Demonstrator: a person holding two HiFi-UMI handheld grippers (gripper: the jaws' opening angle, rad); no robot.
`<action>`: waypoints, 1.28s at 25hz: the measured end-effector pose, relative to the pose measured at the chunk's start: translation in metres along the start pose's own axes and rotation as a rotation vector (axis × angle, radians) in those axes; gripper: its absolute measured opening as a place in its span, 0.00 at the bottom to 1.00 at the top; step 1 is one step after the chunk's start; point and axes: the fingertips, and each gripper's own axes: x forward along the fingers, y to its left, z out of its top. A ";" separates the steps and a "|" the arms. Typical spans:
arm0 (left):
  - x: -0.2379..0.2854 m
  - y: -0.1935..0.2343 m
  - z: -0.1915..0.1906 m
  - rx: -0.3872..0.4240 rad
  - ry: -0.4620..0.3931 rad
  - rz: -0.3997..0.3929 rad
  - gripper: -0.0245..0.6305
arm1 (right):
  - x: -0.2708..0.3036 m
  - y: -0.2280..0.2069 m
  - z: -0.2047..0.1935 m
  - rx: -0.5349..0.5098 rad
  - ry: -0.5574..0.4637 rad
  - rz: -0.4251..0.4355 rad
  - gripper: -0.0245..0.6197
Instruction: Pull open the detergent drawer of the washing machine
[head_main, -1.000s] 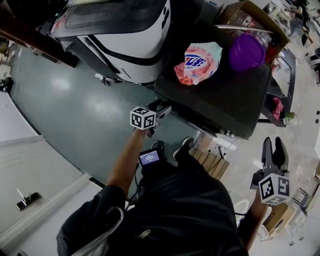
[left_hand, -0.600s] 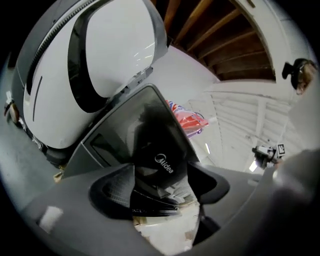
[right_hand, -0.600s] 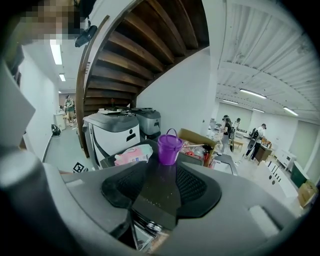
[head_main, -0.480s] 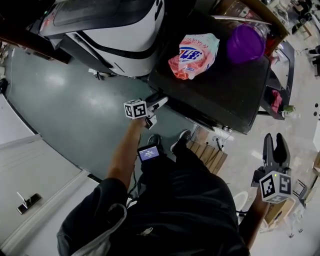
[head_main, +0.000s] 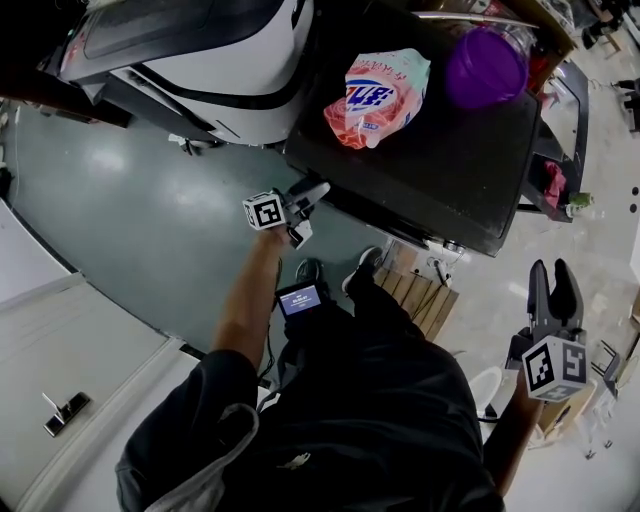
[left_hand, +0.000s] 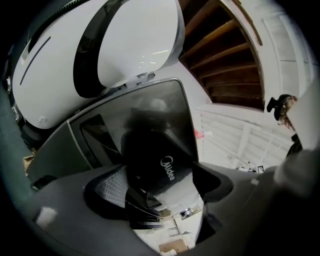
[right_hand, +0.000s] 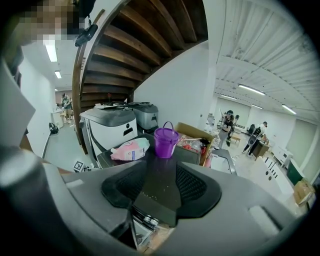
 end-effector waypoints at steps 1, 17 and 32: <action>0.000 0.000 0.000 0.001 -0.003 -0.006 0.69 | 0.000 -0.002 -0.003 0.002 0.007 -0.003 0.30; -0.001 -0.004 -0.003 -0.108 -0.159 0.010 0.66 | -0.011 -0.018 -0.024 0.035 0.060 -0.058 0.30; -0.007 0.005 0.015 -0.218 -0.321 -0.245 0.62 | 0.007 -0.009 -0.079 0.022 0.212 -0.024 0.30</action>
